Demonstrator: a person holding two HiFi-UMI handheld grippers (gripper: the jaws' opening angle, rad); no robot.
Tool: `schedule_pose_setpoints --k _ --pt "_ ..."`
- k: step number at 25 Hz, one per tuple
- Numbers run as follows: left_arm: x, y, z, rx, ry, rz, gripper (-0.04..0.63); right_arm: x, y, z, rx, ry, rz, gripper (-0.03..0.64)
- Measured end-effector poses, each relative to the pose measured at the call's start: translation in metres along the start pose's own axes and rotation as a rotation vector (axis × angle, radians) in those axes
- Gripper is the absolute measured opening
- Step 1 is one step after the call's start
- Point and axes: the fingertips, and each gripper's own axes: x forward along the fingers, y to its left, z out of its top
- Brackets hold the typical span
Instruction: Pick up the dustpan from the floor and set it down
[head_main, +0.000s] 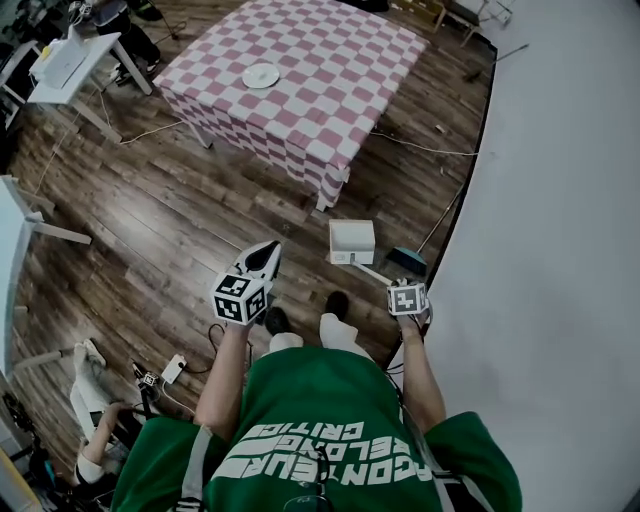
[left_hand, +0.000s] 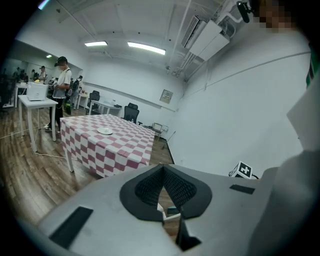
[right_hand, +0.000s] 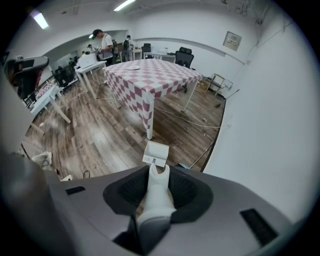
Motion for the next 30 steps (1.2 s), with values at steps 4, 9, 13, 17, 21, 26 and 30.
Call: schedule_pose_setpoints --k 4,9,13,17,21,26,30 --pt "-0.024 0.017 -0.011 -0.036 -0.011 0.078 0.003 0.016 0.026 0.012 -0.091 0.039 0.051 0.124" --pt "-0.049 0.038 -0.021 -0.077 -0.035 0.160 0.003 0.038 0.060 0.033 -0.210 0.060 0.095 0.124" --pt "-0.074 0.055 -0.030 -0.110 -0.052 0.224 0.003 0.051 0.088 0.051 -0.296 0.067 0.123 0.124" --pt "-0.098 0.068 -0.042 -0.151 -0.070 0.299 0.003 0.065 0.113 0.072 -0.387 0.072 0.155 0.124" --pt "-0.116 0.079 -0.053 -0.184 -0.089 0.364 0.003 0.077 0.137 0.090 -0.462 0.072 0.182 0.123" --pt "-0.140 0.092 -0.061 -0.221 -0.112 0.435 0.003 0.089 0.164 0.108 -0.546 0.094 0.192 0.123" --pt "-0.156 0.100 -0.069 -0.249 -0.125 0.488 0.003 0.102 0.185 0.122 -0.614 0.097 0.203 0.121"
